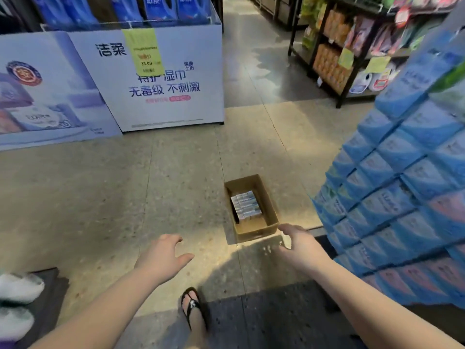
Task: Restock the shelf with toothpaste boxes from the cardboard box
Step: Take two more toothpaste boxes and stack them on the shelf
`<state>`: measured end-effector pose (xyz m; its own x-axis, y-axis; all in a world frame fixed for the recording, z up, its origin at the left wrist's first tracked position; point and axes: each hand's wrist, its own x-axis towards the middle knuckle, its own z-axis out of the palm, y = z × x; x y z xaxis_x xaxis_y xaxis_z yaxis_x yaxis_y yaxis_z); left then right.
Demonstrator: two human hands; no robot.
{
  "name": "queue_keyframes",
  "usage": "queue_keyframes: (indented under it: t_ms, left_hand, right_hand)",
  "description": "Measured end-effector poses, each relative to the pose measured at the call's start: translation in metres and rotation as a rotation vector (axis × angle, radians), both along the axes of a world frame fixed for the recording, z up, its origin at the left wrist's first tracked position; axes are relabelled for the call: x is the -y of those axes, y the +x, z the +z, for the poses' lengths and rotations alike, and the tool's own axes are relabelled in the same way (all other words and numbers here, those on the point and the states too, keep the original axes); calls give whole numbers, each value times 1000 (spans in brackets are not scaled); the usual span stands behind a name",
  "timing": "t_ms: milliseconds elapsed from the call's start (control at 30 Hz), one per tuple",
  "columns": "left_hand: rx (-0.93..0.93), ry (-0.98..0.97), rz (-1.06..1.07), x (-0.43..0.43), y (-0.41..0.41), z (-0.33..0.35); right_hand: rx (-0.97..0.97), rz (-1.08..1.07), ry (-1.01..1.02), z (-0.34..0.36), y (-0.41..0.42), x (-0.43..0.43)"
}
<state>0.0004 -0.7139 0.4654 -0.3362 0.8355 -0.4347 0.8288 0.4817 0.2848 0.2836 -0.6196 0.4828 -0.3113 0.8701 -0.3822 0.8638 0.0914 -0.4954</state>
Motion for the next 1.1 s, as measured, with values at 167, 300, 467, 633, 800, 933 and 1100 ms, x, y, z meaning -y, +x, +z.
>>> queue_keyframes:
  t_ms: [167,300,467,633,800,933,1100]
  left_hand:
    - [-56,-46,-121,-101,-73,-3]
    - [-51,-59,-226,-186,-113,-7]
    - [2,-123,-361,-274,-124,-22]
    - [-5,-172,-517,-359,-136,-52]
    - [-50,-262,-699,-454,-143,-87]
    - [-58,-270,-742,-521,-137,-115]
    - [-63,-337,-828,-582,-113,-166]
  right_hand:
    - [-1,-111,-37,-19,-69,-71]
    - [-33,-189,-40,-29,-115,-122]
    - [-38,-299,-48,-48,-137,-174]
    - [0,-423,-77,-93,-143,-229]
    - [26,-549,-211,-145,-155,-287]
    - [11,-547,-305,-176,-166,-336]
    - [-35,-633,-326,-219,-172,-382]
